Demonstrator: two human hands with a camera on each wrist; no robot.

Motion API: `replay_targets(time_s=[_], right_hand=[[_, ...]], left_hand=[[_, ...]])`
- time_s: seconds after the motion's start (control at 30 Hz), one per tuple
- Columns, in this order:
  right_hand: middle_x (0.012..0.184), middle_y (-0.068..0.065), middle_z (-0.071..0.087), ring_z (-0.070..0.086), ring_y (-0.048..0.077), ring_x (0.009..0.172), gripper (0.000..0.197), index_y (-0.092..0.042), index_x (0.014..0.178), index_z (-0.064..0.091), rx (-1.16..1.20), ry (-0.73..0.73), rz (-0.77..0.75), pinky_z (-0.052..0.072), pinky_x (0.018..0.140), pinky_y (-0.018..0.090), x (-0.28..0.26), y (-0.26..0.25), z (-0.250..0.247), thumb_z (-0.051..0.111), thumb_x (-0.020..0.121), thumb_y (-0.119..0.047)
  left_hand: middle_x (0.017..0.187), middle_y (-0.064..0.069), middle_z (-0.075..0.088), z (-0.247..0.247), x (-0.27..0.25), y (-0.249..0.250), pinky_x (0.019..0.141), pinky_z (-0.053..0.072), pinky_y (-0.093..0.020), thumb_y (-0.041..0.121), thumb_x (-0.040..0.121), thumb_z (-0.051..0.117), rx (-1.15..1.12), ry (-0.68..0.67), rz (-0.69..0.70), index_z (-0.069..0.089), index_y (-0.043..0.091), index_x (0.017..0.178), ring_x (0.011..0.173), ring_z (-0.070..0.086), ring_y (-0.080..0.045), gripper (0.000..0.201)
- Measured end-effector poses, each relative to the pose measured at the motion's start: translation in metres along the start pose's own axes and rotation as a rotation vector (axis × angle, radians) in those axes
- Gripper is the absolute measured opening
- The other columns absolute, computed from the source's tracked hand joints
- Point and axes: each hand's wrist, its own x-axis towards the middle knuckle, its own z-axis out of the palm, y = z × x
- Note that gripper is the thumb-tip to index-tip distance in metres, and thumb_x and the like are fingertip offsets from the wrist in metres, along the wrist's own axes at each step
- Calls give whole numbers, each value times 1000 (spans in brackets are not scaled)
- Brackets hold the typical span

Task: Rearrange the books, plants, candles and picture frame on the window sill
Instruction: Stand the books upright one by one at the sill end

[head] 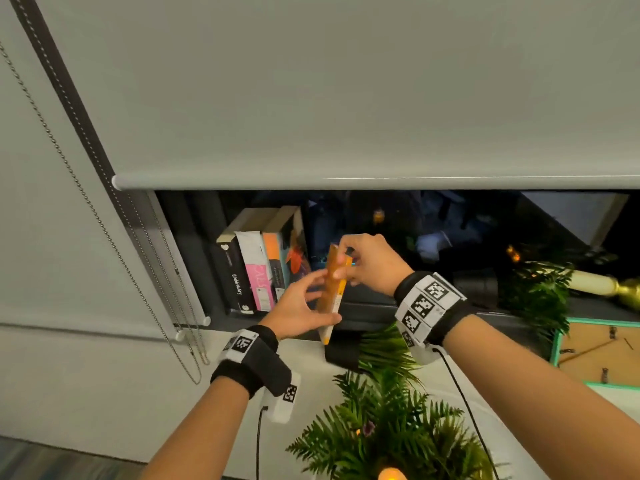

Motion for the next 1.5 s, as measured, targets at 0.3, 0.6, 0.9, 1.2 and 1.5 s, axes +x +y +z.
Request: replay_targets(time_s=[0.3,0.6,0.9,1.2,1.5], right_hand=[[74,4,64,64,27,74,14,-17,75,59,-261,332,154,54,72,35,56,10,44,55,85,-9],[89,3,66,64,22,79,15,-17,89,61,-147,175,60,54,81,41,75,8,78,65,79,-6],[125,12,59,61,31,111,82,-29,140,24,3,-15,245,49,98,48,88,12,102,75,77,-12],[130,10,57,53,28,123,87,-31,140,21,123,-7,315,45,103,45,94,25,128,77,75,-18],[126,10,58,57,31,116,91,-26,138,25,107,34,302,47,99,48,94,31,120,83,68,-19]], left_hand=[[110,0,63,-14,25,-51,77,53,-18,12,79,76,63,240,-65,61,13,115,92,67,-12,39],[69,2,57,-15,33,-84,66,51,-20,16,82,74,161,643,-101,52,12,83,66,60,-12,22],[72,0,60,-5,41,-84,57,47,-20,23,92,61,205,685,-110,47,13,89,63,59,-9,18],[68,7,59,-4,42,-86,61,52,-23,20,93,60,187,687,-96,48,9,95,61,59,-6,16],[63,-4,59,0,33,-94,51,36,-20,26,88,63,267,669,-185,55,11,74,60,56,-16,22]])
